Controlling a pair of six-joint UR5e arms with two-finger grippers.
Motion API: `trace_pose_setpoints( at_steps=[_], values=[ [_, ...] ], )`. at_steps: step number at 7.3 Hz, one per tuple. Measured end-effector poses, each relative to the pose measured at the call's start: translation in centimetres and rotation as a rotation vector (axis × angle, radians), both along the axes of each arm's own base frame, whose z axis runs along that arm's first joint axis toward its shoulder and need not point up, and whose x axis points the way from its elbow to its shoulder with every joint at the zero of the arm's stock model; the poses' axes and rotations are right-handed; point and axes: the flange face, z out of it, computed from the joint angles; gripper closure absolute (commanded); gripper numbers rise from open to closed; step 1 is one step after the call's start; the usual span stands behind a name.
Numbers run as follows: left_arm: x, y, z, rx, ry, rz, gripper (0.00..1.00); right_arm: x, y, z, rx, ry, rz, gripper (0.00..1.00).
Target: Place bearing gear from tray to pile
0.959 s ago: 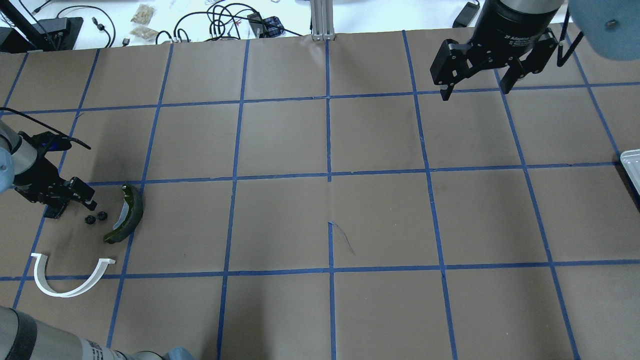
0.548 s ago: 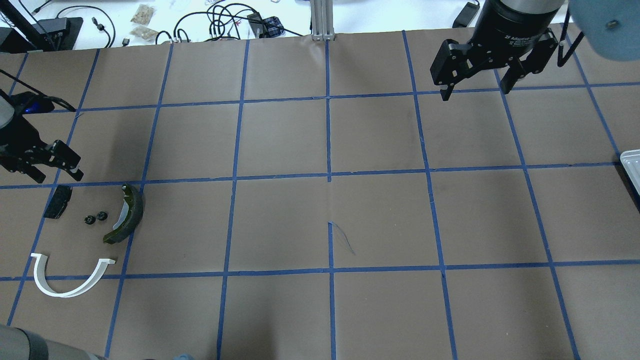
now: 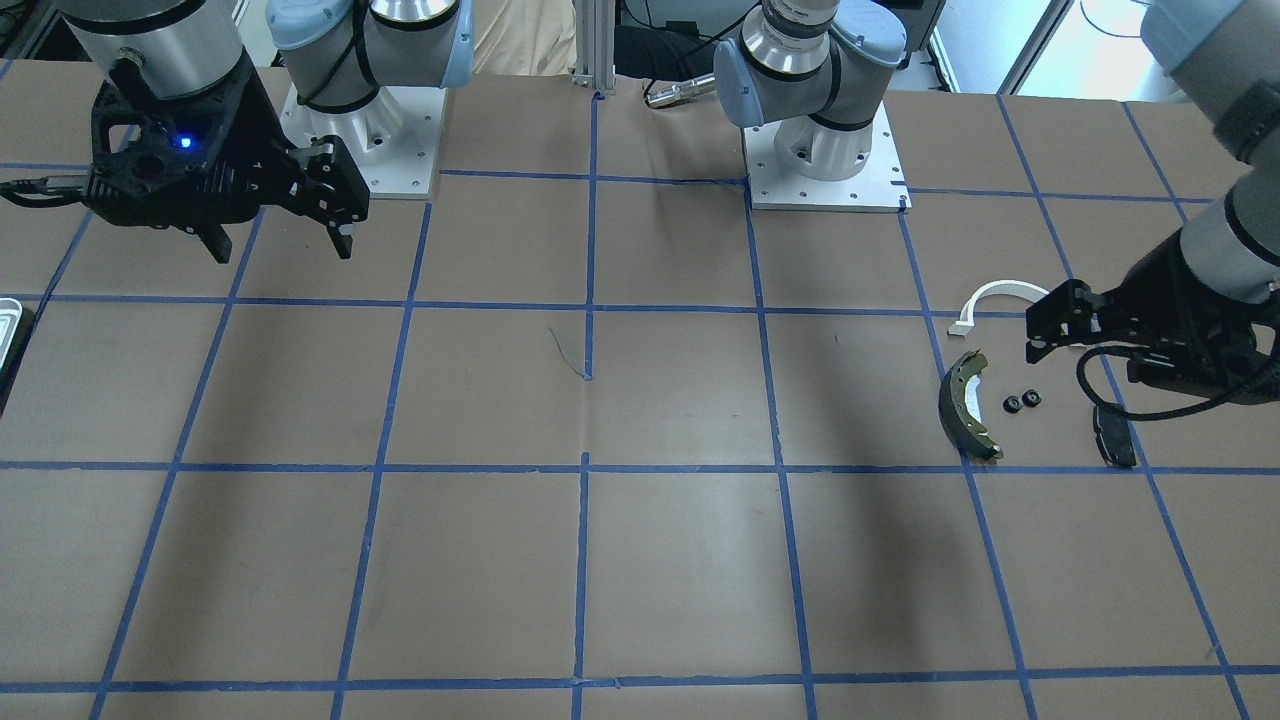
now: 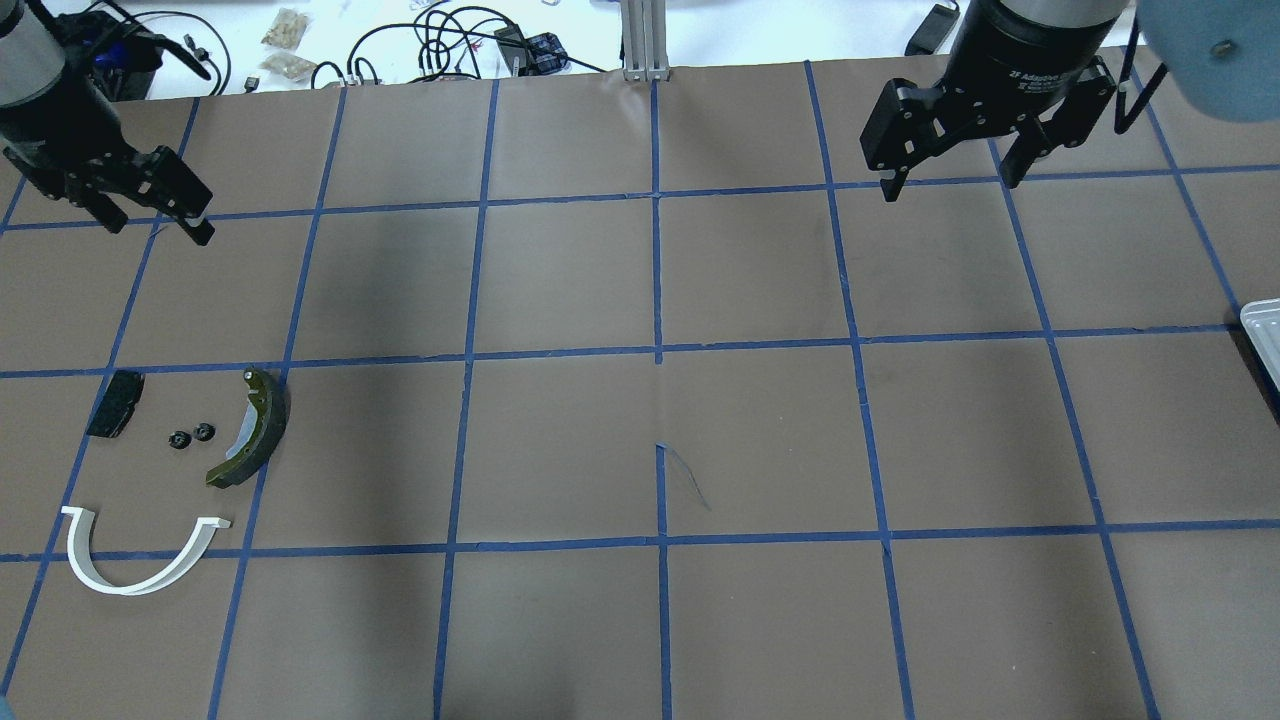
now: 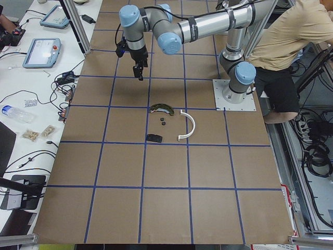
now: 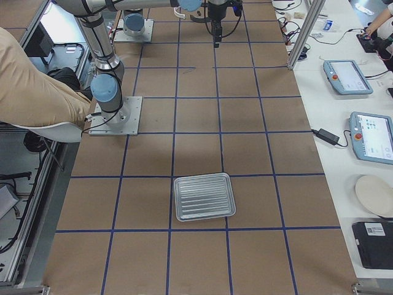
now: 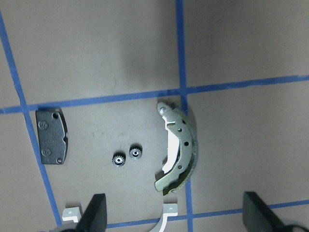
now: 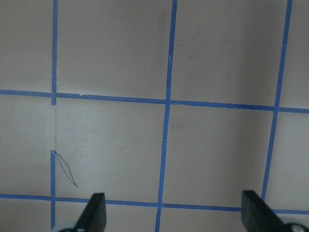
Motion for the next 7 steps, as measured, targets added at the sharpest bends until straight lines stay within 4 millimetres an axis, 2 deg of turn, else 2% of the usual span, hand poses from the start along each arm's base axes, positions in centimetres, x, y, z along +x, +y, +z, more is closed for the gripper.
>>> trace_pose_setpoints(
  at_steps=[2,4,5,6,7],
  values=[
    [-6.8,0.8,1.8,-0.04,-0.004,0.071,0.0,0.0,0.0,0.0,0.0,0.0,0.0,0.0],
    [-13.6,2.0,2.4,-0.054,0.007,0.036,0.0,0.0,0.0,0.0,-0.001,0.0,0.0,0.0],
    [-16.1,2.8,2.5,-0.055,0.013,-0.003,0.0,0.0,0.0,0.0,0.001,0.0,0.002,0.0],
    [-17.4,3.6,3.1,-0.064,0.022,-0.026,0.0,0.0,0.0,-0.3,0.004,-0.005,0.004,0.0],
    [-17.7,4.4,3.5,-0.061,0.026,-0.035,0.0,0.3,0.1,-0.5,0.006,-0.027,-0.001,0.0]
  ],
)
